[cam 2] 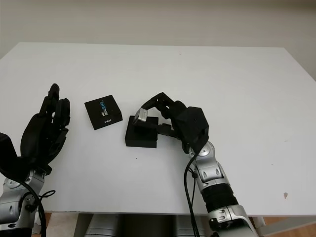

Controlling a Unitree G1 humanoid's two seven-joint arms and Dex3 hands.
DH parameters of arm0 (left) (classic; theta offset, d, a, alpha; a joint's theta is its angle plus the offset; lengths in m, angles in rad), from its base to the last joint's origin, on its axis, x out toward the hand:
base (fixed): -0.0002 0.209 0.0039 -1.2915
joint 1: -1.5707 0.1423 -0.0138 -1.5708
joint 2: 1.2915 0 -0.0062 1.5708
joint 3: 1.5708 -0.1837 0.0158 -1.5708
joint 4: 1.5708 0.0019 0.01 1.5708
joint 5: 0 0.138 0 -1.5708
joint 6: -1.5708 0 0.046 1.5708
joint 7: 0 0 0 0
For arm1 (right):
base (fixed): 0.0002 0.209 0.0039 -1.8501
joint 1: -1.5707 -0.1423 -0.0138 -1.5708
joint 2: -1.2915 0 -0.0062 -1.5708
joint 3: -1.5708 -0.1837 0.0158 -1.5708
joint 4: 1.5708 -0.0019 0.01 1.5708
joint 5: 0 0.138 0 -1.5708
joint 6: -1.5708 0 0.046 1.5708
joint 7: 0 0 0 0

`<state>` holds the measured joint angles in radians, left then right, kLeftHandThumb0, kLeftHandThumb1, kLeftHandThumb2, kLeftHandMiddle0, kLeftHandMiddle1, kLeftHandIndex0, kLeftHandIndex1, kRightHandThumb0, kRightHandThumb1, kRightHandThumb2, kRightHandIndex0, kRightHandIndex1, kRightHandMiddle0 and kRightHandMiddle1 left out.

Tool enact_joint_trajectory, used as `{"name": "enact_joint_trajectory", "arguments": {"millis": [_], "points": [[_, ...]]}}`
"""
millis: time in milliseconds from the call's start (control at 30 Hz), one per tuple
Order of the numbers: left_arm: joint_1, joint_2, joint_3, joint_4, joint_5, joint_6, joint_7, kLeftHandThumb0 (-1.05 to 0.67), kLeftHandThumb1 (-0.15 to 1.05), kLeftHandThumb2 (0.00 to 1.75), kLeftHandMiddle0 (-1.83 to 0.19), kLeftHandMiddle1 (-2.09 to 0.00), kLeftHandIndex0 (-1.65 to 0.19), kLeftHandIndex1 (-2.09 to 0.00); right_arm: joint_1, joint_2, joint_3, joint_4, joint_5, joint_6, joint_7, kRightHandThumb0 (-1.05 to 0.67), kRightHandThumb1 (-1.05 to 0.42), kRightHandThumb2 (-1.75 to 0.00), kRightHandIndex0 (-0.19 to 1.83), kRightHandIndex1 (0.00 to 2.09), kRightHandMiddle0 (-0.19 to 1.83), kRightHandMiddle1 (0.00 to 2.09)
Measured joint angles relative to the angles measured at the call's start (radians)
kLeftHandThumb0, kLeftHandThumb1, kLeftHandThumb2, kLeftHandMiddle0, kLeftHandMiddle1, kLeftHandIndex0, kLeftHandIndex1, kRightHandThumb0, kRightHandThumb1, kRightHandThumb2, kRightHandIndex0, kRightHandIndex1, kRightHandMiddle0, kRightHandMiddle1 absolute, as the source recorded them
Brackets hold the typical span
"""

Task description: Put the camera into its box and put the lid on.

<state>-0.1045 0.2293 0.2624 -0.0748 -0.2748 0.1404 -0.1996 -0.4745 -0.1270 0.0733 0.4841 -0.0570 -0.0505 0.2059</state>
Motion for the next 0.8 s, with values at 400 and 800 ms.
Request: {"name": "enact_joint_trajectory", "arguments": {"millis": [400,800], "points": [[0.0,-0.003,0.0,0.0,-0.001,0.001,0.008,-0.68,1.05,0.49,0.19,0.0,0.19,0.0,-0.006,0.007,-0.001,0.054,0.011,-0.017,0.015,-0.38,-0.92,-0.06,0.23,0.05,0.3,1.78],[0.0,-0.002,0.0,0.002,-0.002,0.001,0.005,-0.68,1.05,0.51,0.19,0.0,0.19,0.0,-0.012,0.028,-0.011,0.073,0.033,-0.021,0.027,-0.39,-0.92,-0.06,0.22,0.05,0.28,1.77]]}}
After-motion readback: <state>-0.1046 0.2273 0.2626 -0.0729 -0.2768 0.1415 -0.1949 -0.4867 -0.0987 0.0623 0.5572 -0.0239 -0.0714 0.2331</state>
